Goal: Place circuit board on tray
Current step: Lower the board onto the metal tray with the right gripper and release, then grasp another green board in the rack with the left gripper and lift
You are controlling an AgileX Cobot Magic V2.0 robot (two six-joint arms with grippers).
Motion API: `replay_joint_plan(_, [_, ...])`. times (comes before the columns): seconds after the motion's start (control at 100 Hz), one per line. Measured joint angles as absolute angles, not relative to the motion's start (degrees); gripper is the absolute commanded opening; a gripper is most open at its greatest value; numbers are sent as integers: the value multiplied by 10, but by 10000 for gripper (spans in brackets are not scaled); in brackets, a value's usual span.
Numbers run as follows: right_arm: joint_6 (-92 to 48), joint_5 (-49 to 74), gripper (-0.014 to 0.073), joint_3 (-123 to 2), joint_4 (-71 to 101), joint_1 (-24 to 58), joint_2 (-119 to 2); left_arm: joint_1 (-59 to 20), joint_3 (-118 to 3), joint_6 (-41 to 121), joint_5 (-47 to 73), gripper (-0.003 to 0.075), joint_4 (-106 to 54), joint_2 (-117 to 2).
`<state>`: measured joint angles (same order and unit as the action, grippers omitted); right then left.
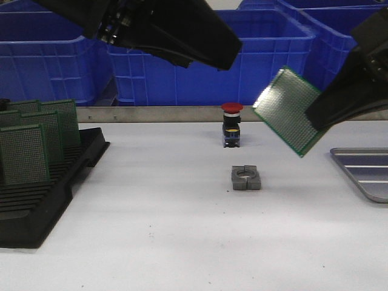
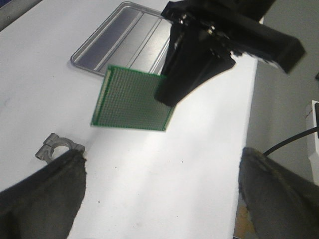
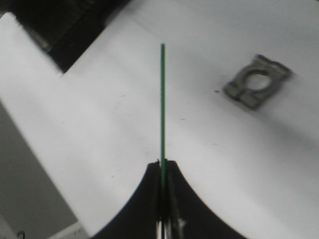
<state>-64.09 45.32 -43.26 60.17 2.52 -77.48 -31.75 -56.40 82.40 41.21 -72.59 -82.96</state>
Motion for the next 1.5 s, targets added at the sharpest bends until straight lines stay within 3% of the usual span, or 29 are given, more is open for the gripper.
replay_joint_plan(0.32, [-592,341,-69,-433,600,-110,-796,-318,-564,825,412,587,-726,-830])
replay_joint_plan(0.72, [-591,251,-59,-433,602,-122,-900,-318,-564,825,412,587,-726,-830])
replay_joint_plan(0.82, [-591,246,48,-433,603,-122,-913,-318,-564,825,412,587,-726,-830])
replay_joint_plan(1.01, [-591,210,526,-433,604,-122,-916,-318,-564,825,410,587,-726,-830])
replay_joint_plan(1.08, [-591,192,633,-433,606,-122,-916,-318,-564,825,402,587,-726,-830])
replay_joint_plan(1.33, [-592,178,652,-433,606,-122,-916,-311,-564,825,384,587,-666,-830])
replay_joint_plan(1.5, [-592,178,652,-433,606,-122,-916,-253,-565,825,386,587,-591,-830])
